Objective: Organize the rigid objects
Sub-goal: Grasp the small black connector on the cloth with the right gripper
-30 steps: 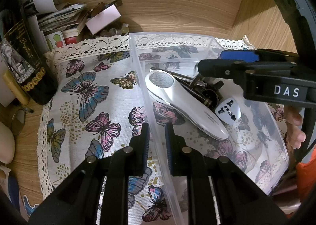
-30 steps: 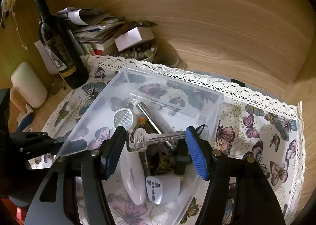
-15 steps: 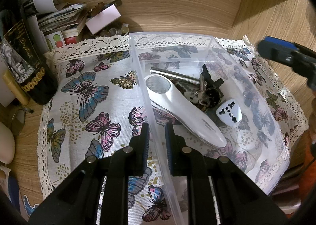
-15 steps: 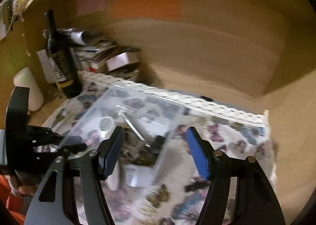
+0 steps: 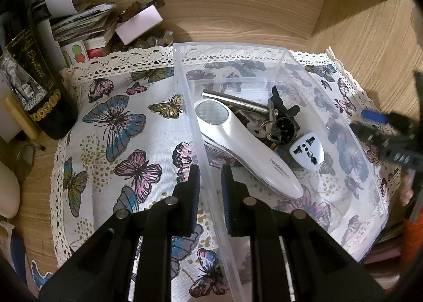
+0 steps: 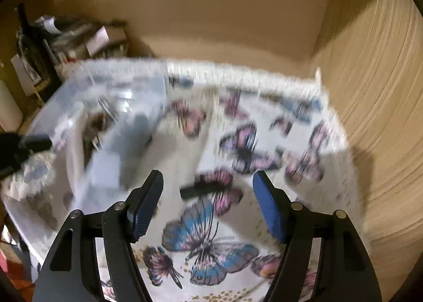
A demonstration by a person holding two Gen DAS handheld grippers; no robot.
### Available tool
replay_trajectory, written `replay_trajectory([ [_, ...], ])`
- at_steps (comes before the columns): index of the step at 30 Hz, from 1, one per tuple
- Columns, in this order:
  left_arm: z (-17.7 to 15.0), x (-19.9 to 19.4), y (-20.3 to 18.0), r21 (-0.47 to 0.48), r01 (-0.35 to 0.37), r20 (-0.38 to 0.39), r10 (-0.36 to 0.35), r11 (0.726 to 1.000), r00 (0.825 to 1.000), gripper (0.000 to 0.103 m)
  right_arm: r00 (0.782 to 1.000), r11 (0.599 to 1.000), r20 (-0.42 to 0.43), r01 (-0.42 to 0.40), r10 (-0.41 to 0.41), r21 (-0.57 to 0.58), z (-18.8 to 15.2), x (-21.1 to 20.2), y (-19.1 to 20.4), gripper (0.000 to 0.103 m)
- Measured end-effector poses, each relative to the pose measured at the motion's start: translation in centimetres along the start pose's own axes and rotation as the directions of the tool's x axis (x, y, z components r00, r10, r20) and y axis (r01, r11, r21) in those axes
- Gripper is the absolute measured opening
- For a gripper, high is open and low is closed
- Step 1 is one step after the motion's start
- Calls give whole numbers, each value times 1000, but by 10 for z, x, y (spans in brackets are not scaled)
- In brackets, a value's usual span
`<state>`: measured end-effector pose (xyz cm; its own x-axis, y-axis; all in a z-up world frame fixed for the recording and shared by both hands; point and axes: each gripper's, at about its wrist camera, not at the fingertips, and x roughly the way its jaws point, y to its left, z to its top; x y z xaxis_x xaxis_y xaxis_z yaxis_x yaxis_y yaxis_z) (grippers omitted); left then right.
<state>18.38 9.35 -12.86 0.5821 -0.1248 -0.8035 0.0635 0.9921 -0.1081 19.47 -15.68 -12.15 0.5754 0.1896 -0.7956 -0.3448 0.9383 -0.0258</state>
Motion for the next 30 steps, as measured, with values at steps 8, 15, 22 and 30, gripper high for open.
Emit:
replay_trajectory([
  [8, 0, 1, 0, 3, -6, -3, 6, 1000, 1000, 15, 998, 1000, -54, -10, 10, -3, -3, 29, 0, 65],
  [15, 0, 1, 0, 6, -6, -3, 6, 1000, 1000, 15, 999, 1000, -49, -14, 13, -20, 2, 39, 3, 41],
  [22, 0, 1, 0, 7, -6, -3, 6, 1000, 1000, 15, 1000, 1000, -27, 0, 0, -27, 4, 34, 8, 41],
  [30, 1, 1, 0, 4, -3, -1, 3, 1000, 1000, 15, 996, 1000, 86, -2, 4, -28, 16, -9, 17, 41],
])
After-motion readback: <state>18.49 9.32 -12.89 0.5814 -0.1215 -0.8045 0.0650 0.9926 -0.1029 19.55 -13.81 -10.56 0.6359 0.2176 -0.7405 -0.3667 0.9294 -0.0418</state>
